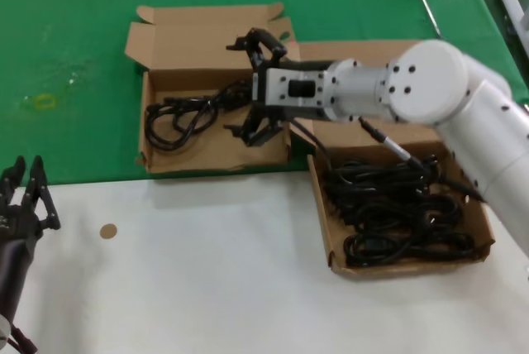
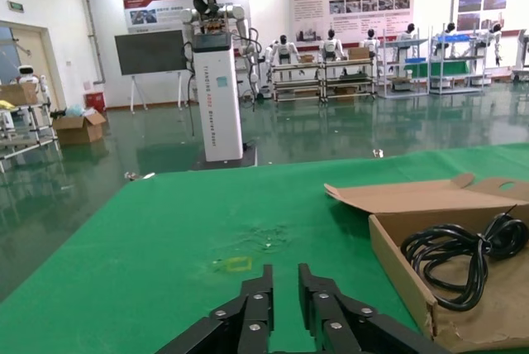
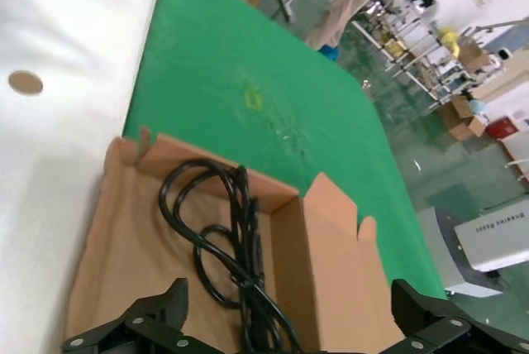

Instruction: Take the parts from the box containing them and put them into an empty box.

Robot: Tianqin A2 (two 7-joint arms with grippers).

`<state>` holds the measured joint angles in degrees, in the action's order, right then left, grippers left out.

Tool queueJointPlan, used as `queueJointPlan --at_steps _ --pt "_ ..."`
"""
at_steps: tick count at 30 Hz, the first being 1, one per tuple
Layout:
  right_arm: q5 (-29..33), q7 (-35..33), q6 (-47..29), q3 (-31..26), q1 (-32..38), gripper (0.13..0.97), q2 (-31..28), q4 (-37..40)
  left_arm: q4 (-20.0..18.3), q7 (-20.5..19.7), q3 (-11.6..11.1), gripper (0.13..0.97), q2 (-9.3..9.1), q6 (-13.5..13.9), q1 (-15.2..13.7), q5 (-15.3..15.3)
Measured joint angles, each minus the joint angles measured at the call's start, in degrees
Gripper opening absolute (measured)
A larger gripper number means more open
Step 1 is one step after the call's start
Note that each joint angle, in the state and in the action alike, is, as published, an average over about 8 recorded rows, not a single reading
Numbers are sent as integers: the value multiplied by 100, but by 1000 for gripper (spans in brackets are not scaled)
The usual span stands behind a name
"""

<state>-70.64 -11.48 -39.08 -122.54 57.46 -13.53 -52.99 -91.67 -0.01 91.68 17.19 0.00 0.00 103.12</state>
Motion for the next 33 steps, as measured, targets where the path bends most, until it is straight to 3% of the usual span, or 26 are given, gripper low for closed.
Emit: queueJointPlan --at_steps 9,12,16,33 --pt "-371 131 447 353 -657 916 -42 -442 0 0 0 278 0 0 0 0" --pt "-507 179 610 484 -900 916 -57 -606 0 0 0 323 0 0 0 0" --pt "-689 243 829 656 -1222 934 -78 -822 0 0 0 323 0 0 0 0" --pt "-1461 516 1758 1388 -2584 966 -165 -1740 0 0 0 734 0 0 0 1"
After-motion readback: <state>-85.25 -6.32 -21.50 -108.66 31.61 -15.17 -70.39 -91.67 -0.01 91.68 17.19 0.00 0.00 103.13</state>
